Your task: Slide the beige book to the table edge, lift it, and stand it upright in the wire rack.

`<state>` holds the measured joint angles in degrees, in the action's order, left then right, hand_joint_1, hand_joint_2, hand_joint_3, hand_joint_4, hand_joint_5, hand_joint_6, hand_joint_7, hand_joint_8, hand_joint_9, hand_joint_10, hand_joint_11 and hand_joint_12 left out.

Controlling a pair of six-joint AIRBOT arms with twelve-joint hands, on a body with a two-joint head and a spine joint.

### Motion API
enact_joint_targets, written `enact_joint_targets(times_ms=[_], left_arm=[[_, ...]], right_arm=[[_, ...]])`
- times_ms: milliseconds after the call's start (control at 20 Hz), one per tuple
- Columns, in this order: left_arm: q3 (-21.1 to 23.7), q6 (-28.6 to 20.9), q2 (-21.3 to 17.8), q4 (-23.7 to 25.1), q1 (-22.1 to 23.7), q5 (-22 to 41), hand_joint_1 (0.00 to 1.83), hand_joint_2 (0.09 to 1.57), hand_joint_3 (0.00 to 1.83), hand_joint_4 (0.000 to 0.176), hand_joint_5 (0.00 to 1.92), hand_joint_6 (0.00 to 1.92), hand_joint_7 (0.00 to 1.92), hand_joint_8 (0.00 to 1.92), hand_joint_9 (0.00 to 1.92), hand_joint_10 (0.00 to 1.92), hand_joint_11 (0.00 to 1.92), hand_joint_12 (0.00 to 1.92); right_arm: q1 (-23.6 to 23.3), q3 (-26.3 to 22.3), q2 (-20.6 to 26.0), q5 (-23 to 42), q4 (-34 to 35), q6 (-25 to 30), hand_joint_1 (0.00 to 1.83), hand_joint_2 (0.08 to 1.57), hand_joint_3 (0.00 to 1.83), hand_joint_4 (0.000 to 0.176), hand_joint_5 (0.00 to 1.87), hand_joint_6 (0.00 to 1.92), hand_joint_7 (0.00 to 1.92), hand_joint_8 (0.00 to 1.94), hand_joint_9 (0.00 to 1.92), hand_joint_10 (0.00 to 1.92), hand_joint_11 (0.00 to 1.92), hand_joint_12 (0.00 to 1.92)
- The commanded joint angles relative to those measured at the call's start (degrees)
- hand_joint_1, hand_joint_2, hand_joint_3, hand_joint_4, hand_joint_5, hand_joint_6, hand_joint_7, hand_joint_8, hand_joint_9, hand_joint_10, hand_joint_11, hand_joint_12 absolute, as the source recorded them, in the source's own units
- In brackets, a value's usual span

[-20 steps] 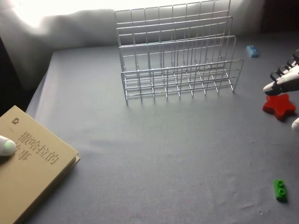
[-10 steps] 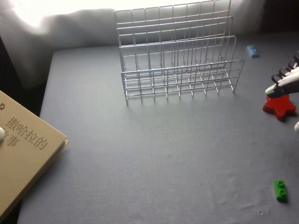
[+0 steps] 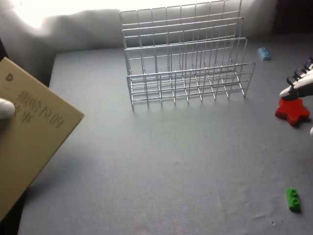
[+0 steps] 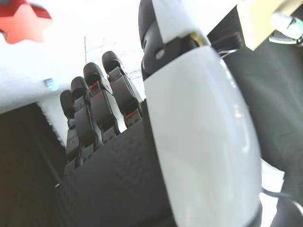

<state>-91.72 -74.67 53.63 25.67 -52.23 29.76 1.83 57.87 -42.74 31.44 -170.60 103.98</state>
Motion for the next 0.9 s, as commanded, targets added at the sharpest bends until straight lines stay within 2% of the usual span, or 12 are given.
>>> enact_joint_targets(times_ms=[0,100,150,200,250,400,500,600,700,850], left_arm=[[0.17,2.10,-1.20,-5.67,0.84,5.08,1.48,1.16,0.00,0.000,0.86,1.08,0.71,1.28,0.79,1.30,0.81,1.56],[0.78,7.79,-1.77,-11.48,1.80,8.05,1.48,1.16,0.00,0.000,0.83,1.09,0.72,1.30,0.78,1.32,0.86,1.52],[1.19,10.47,-2.13,-14.03,2.10,9.06,1.48,1.21,0.00,0.000,0.72,1.22,0.61,1.39,0.68,1.42,0.79,1.56],[1.63,13.33,-2.56,-17.03,2.45,10.18,1.48,1.18,0.00,0.000,0.80,1.15,0.68,1.31,0.76,1.34,0.87,1.48],[2.37,16.98,-3.14,-20.95,2.67,11.86,1.48,1.16,0.00,0.000,0.84,1.10,0.71,1.29,0.78,1.30,0.87,1.50],[4.36,23.26,-4.41,-27.72,2.96,16.08,1.48,1.16,0.00,0.000,0.84,1.11,0.71,1.27,0.79,1.29,0.90,1.47],[5.31,25.88,-5.00,-30.15,3.94,18.51,1.48,1.15,0.00,0.000,0.83,1.09,0.73,1.25,0.81,1.28,0.93,1.43],[5.95,28.80,-5.49,-34.26,5.49,21.68,1.48,1.15,0.00,0.000,0.84,1.08,0.73,1.26,0.81,1.28,0.88,1.52],[6.03,30.89,-5.56,-37.98,6.67,25.01,1.49,1.14,0.00,0.000,0.91,0.97,0.76,1.23,0.82,1.26,0.89,1.48],[5.91,32.11,-5.54,-41.50,8.56,29.81,1.49,1.15,0.00,0.000,0.85,1.06,0.75,1.26,0.80,1.31,0.89,1.47]], right_arm=[[-0.77,0.16,0.42,-4.12,-1.97,0.40,0.24,1.17,0.00,0.000,0.17,0.00,0.18,0.00,0.17,0.00,0.00,0.46],[-0.77,0.19,0.41,-4.14,-1.97,0.41,0.23,1.17,0.00,0.000,0.17,0.00,0.18,0.00,0.18,0.00,0.00,0.47],[-0.77,0.22,0.41,-4.14,-1.97,0.39,0.22,1.18,0.00,0.000,0.17,0.00,0.18,0.00,0.18,0.00,0.00,0.47],[-0.77,0.29,0.41,-4.14,-1.97,0.37,0.24,1.18,0.00,0.000,0.17,0.00,0.17,0.00,0.17,0.00,0.00,0.46],[-0.77,0.39,0.41,-4.16,-1.97,0.36,0.22,1.19,0.00,0.000,0.15,0.00,0.16,0.00,0.15,0.00,0.00,0.41],[-0.71,0.39,0.41,-4.21,-1.97,0.41,0.23,1.18,0.00,0.000,0.16,0.00,0.17,0.00,0.17,0.01,0.00,0.45],[-0.73,0.40,0.41,-4.25,-1.97,0.42,0.23,1.17,0.00,0.000,0.21,0.01,0.22,0.01,0.21,0.01,0.00,0.55],[-0.56,0.43,0.42,-4.99,-1.97,0.32,0.21,1.17,0.00,0.000,0.19,0.00,0.20,0.00,0.20,0.00,0.00,0.51],[-0.63,0.57,0.41,-4.98,-1.97,0.33,0.17,1.19,0.00,0.000,0.18,0.00,0.19,0.00,0.19,0.00,0.00,0.48],[-0.72,0.95,0.36,-4.78,-1.97,0.41,0.22,1.18,0.00,0.000,0.19,0.00,0.20,0.00,0.20,0.00,0.00,0.51]])
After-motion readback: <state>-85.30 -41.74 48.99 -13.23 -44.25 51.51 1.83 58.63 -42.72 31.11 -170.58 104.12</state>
